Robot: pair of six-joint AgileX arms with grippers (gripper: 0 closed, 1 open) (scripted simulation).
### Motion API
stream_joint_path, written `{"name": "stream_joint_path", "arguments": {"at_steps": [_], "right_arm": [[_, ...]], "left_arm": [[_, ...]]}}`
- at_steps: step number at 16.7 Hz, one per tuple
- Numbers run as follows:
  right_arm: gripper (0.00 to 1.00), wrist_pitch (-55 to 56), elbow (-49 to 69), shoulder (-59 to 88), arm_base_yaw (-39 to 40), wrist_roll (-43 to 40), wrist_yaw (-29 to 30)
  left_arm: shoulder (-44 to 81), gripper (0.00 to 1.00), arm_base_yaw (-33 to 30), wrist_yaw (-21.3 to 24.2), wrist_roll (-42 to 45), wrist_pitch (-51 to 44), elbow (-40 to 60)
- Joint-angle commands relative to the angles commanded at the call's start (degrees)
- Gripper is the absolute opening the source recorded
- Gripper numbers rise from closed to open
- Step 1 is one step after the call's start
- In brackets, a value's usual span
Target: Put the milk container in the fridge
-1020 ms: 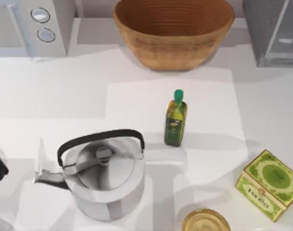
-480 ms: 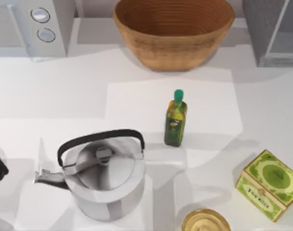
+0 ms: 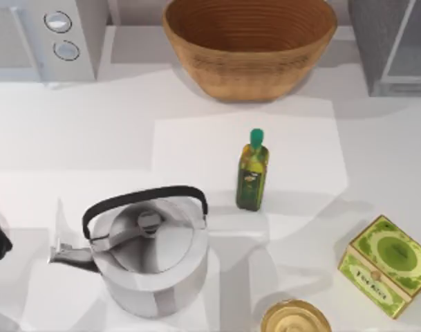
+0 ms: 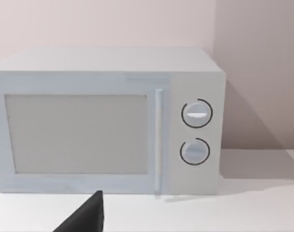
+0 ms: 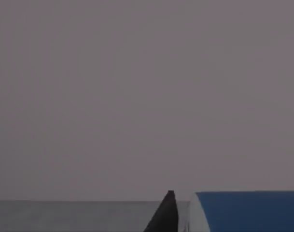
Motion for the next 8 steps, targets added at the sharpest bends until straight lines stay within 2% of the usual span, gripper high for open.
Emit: {"name": "stream_joint_path", "arguments": {"at_steps": [8], "right_arm": [[0.83,0.0,0.0,0.0,0.0,0.0,0.0]], "left_arm": [[0.0,1.00,0.0,0.0,0.0,0.0,0.0]]}}
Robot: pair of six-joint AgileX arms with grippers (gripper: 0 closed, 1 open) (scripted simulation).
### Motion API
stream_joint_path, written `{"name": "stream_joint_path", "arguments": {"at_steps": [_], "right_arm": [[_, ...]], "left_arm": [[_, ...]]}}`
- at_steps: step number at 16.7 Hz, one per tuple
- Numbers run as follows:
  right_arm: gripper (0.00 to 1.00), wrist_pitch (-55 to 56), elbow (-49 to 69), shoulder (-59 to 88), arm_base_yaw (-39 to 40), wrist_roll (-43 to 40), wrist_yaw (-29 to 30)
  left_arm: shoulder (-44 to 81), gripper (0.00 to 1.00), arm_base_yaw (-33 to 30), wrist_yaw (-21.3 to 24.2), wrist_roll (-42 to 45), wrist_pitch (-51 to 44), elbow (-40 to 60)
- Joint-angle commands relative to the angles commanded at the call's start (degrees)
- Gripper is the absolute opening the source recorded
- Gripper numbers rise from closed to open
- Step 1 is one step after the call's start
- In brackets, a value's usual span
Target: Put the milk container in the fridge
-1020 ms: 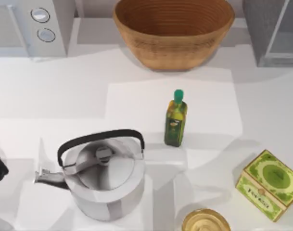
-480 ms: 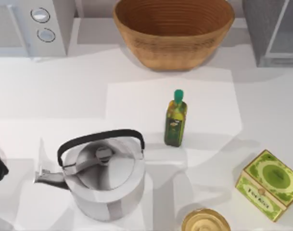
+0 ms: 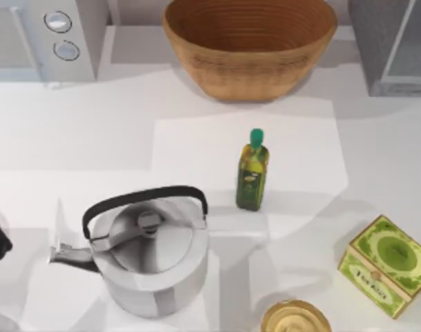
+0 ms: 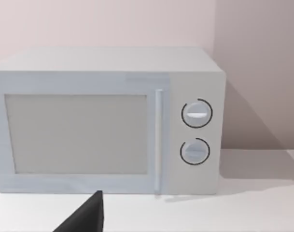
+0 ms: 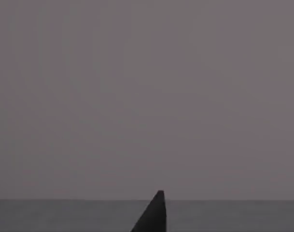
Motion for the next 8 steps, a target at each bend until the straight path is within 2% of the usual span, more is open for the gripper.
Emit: {"name": "stream_joint_path", "arguments": {"at_steps": [2,8], "right_arm": [[0.98,0.0,0.0,0.0,0.0,0.0,0.0],[1.00,0.0,0.0,0.0,0.0,0.0,0.0]], "left_arm": [[0.0,1.00,0.0,0.0,0.0,0.0,0.0],[0.0,1.00,0.0,0.0,0.0,0.0,0.0]]}}
